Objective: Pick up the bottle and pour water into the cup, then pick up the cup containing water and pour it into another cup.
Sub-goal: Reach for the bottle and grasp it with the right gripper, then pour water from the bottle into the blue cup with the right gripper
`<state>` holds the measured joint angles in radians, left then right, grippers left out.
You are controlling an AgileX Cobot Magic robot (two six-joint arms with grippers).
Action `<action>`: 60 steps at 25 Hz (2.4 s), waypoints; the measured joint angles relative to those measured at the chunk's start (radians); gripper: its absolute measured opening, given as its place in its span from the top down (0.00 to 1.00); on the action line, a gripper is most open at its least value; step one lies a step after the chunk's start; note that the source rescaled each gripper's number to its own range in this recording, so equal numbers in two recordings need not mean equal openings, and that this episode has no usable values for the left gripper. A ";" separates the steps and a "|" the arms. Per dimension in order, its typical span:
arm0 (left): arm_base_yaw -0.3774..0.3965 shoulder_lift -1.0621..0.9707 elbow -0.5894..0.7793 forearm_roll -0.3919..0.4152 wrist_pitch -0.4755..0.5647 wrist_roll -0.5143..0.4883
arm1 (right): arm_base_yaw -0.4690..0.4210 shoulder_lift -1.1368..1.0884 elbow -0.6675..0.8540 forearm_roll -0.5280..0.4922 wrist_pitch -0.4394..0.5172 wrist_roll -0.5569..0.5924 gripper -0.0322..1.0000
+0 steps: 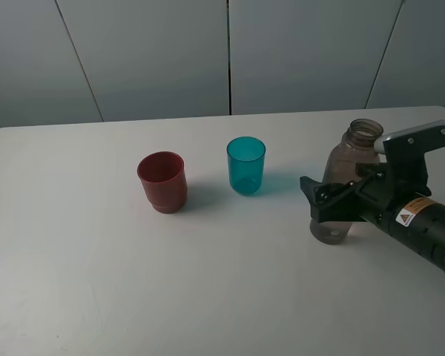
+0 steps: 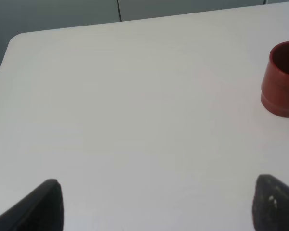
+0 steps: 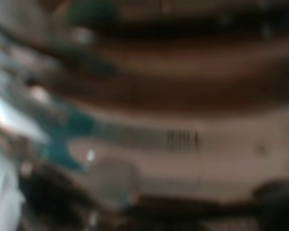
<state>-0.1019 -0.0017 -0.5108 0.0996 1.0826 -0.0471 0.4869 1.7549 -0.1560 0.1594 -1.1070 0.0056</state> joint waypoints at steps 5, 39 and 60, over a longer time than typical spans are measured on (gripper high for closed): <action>0.000 0.000 0.000 0.000 0.000 0.000 | 0.000 0.000 -0.002 -0.007 0.006 0.015 0.92; 0.000 0.000 0.000 0.000 0.000 -0.002 | 0.000 -0.257 -0.147 0.099 0.510 -0.333 0.92; 0.000 0.000 0.000 0.000 0.000 0.000 | -0.163 -0.041 -0.696 -0.386 1.056 -0.348 0.92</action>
<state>-0.1019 -0.0017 -0.5108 0.0996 1.0826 -0.0471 0.3243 1.7140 -0.8523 -0.2263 -0.0512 -0.3421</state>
